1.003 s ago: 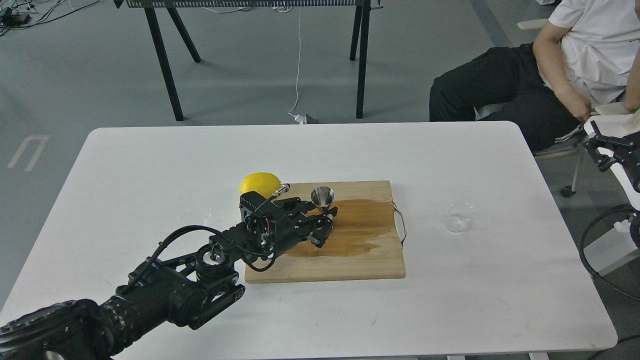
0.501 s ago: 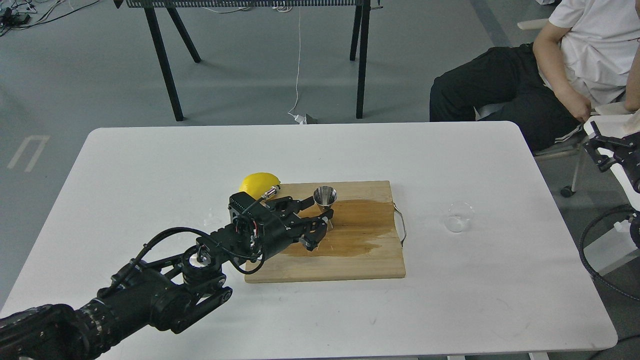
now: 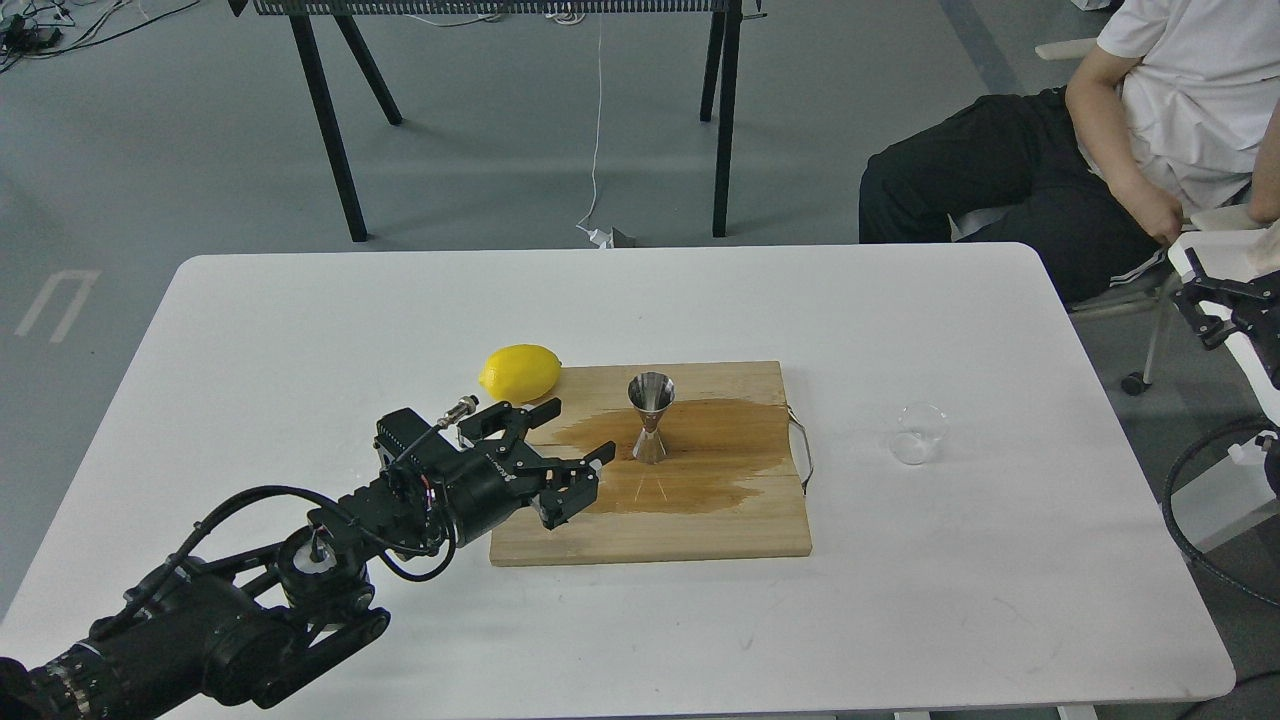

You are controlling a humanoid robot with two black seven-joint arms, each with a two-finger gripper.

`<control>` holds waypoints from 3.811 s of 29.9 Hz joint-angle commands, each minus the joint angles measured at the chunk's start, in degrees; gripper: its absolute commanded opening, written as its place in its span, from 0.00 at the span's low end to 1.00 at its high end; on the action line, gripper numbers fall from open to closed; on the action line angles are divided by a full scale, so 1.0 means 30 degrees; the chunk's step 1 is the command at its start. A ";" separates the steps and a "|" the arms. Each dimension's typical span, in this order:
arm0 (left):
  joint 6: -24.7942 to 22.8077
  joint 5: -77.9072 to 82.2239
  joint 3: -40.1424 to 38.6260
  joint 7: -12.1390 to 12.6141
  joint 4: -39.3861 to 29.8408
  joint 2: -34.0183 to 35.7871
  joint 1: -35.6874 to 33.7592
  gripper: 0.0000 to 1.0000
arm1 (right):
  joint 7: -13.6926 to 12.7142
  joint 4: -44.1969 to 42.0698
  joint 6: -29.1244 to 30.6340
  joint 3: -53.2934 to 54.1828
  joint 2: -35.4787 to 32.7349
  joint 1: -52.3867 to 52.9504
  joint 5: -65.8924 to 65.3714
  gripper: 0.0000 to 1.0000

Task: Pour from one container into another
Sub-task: 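Open the left gripper and pull the left arm back, then move the right gripper toward the small clear glass cup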

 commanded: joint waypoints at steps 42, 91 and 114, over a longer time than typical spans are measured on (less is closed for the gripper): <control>-1.4211 -4.1248 -0.9591 -0.0515 0.4855 0.3108 -0.1465 1.00 | 0.0523 1.1854 0.0000 -0.0736 -0.0501 -1.2005 0.6212 0.98; -1.4535 -4.3454 -0.9562 -0.0627 0.5005 0.2610 -0.1847 1.00 | -0.0502 0.8138 -0.8367 -0.1852 0.6501 -0.6089 0.6036 0.91; -1.5473 -4.3424 -0.9562 -0.0627 0.4946 0.2668 -0.1906 1.00 | -0.0971 0.7433 -0.6843 -0.1822 0.6795 -0.5707 0.6007 0.53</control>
